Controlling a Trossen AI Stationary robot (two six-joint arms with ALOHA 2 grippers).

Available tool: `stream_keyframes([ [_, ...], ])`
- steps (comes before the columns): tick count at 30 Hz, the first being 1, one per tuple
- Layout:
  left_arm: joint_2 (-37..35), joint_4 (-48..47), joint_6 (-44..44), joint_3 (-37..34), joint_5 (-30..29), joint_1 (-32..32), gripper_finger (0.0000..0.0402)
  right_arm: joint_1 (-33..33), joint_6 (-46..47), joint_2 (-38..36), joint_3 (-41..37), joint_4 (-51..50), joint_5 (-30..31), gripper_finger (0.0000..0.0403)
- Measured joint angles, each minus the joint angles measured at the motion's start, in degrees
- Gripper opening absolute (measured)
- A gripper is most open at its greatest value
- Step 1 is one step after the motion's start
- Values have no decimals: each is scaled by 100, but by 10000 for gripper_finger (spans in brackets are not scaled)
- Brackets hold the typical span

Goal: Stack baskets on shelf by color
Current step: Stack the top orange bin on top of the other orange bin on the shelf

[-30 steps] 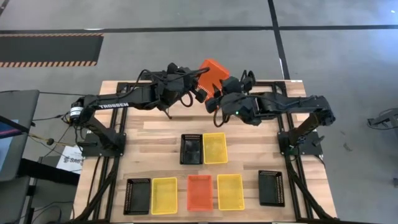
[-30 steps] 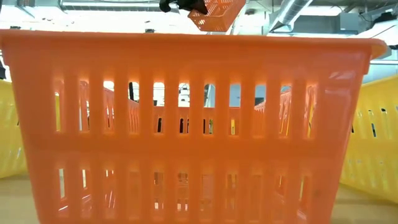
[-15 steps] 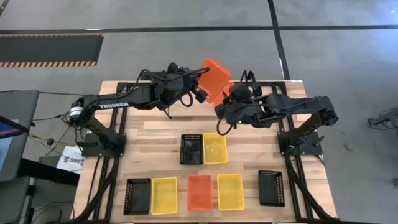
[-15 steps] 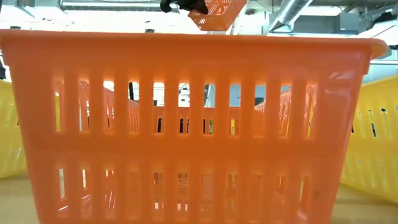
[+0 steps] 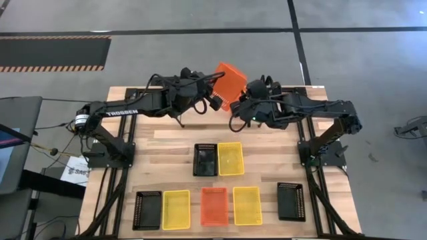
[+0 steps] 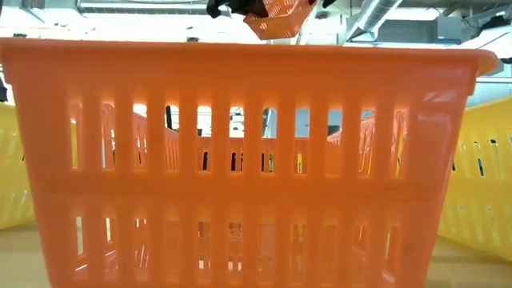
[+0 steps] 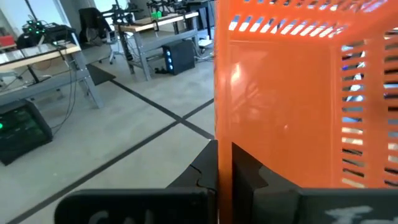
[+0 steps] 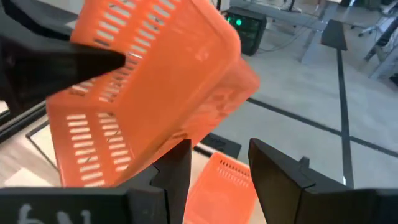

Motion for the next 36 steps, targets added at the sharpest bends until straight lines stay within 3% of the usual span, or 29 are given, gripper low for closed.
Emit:
stream_keyframes([
  [8,39,28,-91,-27,-16,153,0,329,-864,-78,-2,975,-121,177],
  [19,50,691,33,-219,-199,280,0,652,-741,-147,2,1069,472,176],
  [36,50,783,81,-219,84,92,0,-79,-736,-96,2,718,538,176],
])
